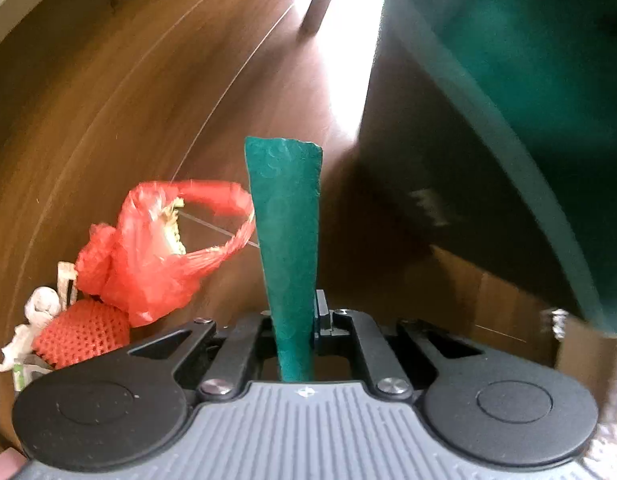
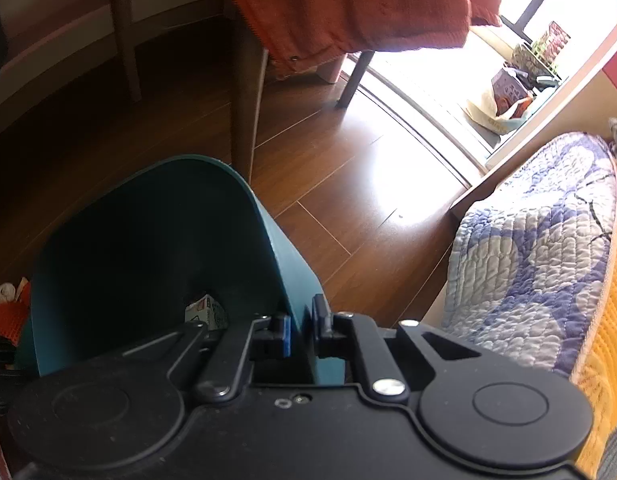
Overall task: Collect trash
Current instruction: 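Carry the bubble wrap into the wastebasket and open the left tool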
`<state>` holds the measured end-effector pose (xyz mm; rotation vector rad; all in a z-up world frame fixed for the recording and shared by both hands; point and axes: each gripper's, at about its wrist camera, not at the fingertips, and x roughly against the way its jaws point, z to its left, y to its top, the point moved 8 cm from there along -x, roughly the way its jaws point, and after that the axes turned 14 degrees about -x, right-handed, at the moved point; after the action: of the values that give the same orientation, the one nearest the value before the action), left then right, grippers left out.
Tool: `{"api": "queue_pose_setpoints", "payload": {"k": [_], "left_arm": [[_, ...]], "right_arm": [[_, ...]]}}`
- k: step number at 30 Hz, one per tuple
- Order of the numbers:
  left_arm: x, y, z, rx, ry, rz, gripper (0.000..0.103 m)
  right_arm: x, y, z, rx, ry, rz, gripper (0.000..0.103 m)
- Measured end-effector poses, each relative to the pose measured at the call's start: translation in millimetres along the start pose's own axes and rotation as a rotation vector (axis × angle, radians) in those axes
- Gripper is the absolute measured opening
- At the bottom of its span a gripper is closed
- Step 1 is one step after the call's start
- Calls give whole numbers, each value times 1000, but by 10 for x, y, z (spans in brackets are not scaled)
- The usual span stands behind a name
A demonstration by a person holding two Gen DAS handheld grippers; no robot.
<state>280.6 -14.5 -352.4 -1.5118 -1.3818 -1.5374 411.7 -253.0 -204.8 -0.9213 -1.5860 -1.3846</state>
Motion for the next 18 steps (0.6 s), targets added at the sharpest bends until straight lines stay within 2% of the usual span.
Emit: {"api": "queue_pose_setpoints", "payload": {"k": [3,10,11,14,18], "left_arm": [[267,48,-19,13,-21,-30,5],[1136,350,-61,24,-32,-168,5],[1187,487,-123,16,-37,-183,5],[1299,620,-251,-2,-50,-209,5],[1184,781,-470,-33,-56,-201,5]], "right_arm": [[59,-42,95,9,-3,-3,11],[152,-106,286,29,-23,-13,12],[161,-111,309,33,-25,-13,12],[177,-121,351,48,-39,-13,12],[174,-115,376,38,-54,-8,12]]}}
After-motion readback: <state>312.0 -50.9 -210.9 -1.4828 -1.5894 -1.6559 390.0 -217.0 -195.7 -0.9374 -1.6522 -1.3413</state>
